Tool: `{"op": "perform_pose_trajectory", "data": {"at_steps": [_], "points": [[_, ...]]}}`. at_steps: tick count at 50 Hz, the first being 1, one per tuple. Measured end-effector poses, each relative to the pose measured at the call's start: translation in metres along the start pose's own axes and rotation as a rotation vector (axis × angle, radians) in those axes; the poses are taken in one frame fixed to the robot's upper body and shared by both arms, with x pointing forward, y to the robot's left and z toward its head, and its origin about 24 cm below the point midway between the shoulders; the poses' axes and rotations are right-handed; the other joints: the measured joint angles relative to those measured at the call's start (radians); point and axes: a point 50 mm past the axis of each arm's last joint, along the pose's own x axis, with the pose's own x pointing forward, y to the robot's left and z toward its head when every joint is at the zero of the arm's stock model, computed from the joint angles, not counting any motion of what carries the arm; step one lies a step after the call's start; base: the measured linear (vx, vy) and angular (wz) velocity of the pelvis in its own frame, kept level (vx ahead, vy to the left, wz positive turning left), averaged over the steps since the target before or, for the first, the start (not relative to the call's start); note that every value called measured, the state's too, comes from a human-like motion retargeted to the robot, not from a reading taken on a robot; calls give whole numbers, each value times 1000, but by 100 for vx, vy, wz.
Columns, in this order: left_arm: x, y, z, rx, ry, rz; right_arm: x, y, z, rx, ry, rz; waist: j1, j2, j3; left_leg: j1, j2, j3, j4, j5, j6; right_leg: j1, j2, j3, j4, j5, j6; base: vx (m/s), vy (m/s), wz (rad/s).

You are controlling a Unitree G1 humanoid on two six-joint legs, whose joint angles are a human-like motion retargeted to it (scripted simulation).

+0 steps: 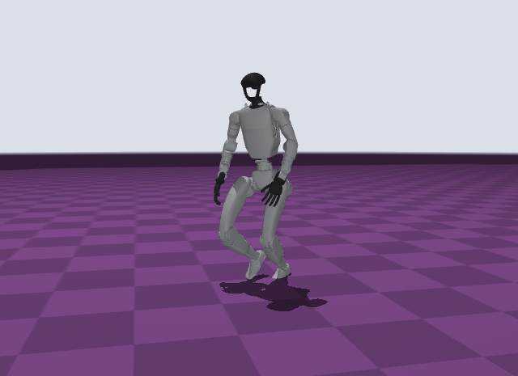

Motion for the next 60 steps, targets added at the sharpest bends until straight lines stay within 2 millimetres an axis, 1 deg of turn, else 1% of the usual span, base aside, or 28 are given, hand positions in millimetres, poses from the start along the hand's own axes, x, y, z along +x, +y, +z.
{"op": "perform_pose_trajectory", "data": {"at_steps": [3,5,7,9,10,12,15,17,19,21,22,24,26,28,31,33,35,37,38,40,42,43,45,47,51,54,57,60], "points": [[-66,-45,-114,77,444,-250,4,-18,50,-31,-207,-40,95,61,-10,-207,126,7,388,210,-129,185,141,-48,-209,-98,-39,4,-5,-96],[-118,-48,-164,103,653,-356,-1,-47,91,-76,-371,-104,171,91,0,-339,206,-1,609,296,-177,310,234,-44,-375,-224,-85,9,-3,-105],[-161,-43,-194,95,784,-395,-12,-79,127,-107,-514,-186,233,106,28,-441,268,-17,729,335,-180,416,292,-24,-510,-357,-139,12,-3,-70],[-191,-45,-209,49,853,-392,-24,-98,147,-106,-609,-245,272,120,47,-502,317,-33,761,323,-168,474,333,0,-581,-429,-167,13,-2,-55],[-200,-49,-212,15,871,-380,-28,-102,152,-96,-640,-263,288,129,49,-518,340,-42,753,307,-162,488,351,8,-603,-440,-173,15,1,-55],[-195,-59,-205,-49,830,-341,-28,-95,145,-66,-631,-264,299,124,39,-481,331,-23,660,282,-152,499,338,21,-592,-432,-150,17,4,-42],[-149,-73,-168,-124,636,-254,-16,-64,109,-48,-503,-212,269,94,18,-350,256,41,453,206,-118,449,259,23,-443,-346,-70,15,7,-10],[-101,-66,-122,-113,406,-155,-7,-39,75,-57,-363,-157,214,56,13,-256,159,80,316,96,-66,356,157,23,-234,-245,-11,11,9,23],[-51,-37,-55,-59,100,-15,-1,-18,43,-61,-213,-105,145,15,20,-187,57,92,192,-28,4,218,48,32,7,-137,27,12,10,51],[-18,5,32,16,-252,142,-1,4,14,-57,-83,-45,75,-7,36,-137,-14,75,82,-99,52,54,-5,63,220,-59,36,12,10,65],[-12,26,78,51,-427,213,-4,15,1,-52,-29,-7,44,-7,43,-115,-31,62,35,-113,65,-27,-12,76,311,-38,28,12,10,51],[-20,60,160,98,-744,329,-13,37,-22,-40,46,82,-4,10,50,-79,-30,37,-47,-97,65,-178,5,92,444,-27,-5,13,10,29],[-41,80,221,121,-995,409,-23,56,-35,-22,74,160,-36,31,51,-57,-11,27,-104,-45,46,-305,37,93,518,-28,-35,15,8,15],[-60,87,256,126,-1160,444,-30,69,-38,-4,63,215,-54,48,47,-57,7,23,-130,37,7,-389,68,81,533,-40,-53,16,3,12],[-65,80,269,112,-1214,409,-31,72,-29,18,13,240,-60,57,31,-67,10,12,-125,133,-51,-415,88,57,457,-83,-56,18,-4,9],[-54,71,259,96,-1144,342,-27,62,-19,21,-29,213,-58,52,17,-51,1,7,-119,109,-49,-370,79,47,365,-126,-42,21,-8,6],[-35,57,231,82,-995,255,-18,43,-2,5,-82,159,-52,42,9,-18,-13,0,-110,24,-23,-281,63,40,254,-180,-19,23,-11,-2],[-9,37,179,78,-749,141,-7,17,22,-41,-152,90,-41,36,15,-4,-24,-16,-45,-63,-14,-152,66,31,125,-249,-8,22,-12,-19],[1,23,143,82,-597,75,-2,3,38,-72,-193,52,-32,38,20,-16,-20,-17,20,-93,-21,-84,77,25,58,-294,-15,20,-10,-35],[6,-5,58,110,-259,-63,5,-31,72,-145,-280,-31,-7,63,44,-75,69,25,266,-46,-58,50,132,6,-68,-423,-69,18,-8,-52],[-13,-22,-24,155,58,-182,3,-73,108,-239,-366,-128,42,117,70,-226,207,47,590,113,-104,116,236,-11,-187,-528,-149,17,-5,-91],[-28,-24,-59,168,188,-228,-1,-95,124,-289,-406,-184,76,143,72,-320,258,35,707,160,-122,126,295,-10,-256,-528,-175,20,-3,-102],[-64,-22,-113,171,386,-299,-14,-132,146,-354,-461,-289,128,159,75,-492,316,18,834,215,-130,155,356,2,-356,-528,-194,27,-1,-68],[-96,-20,-146,125,506,-331,-23,-149,150,-348,-484,-337,155,139,77,-604,309,21,771,229,-125,204,352,31,-408,-517,-166,37,1,-13],[-138,-37,-173,-57,629,-354,-23,-144,134,-274,-465,-321,156,77,76,-634,170,54,360,226,-144,266,257,77,-373,-414,-47,39,5,10],[-144,-56,-173,-141,645,-358,-13,-123,116,-199,-408,-264,112,40,79,-592,66,70,219,127,-85,229,173,93,-150,-385,30,31,3,8],[-119,-62,-156,-151,600,-302,3,-87,93,-89,-303,-186,64,29,108,-579,36,79,257,-66,22,116,124,92,106,-378,63,25,1,-17],[-70,-56,-110,-236,448,-180,14,-42,74,54,-202,-75,17,45,144,-572,46,65,230,-109,42,-50,109,85,129,-407,34,22,-1,-1]]}}
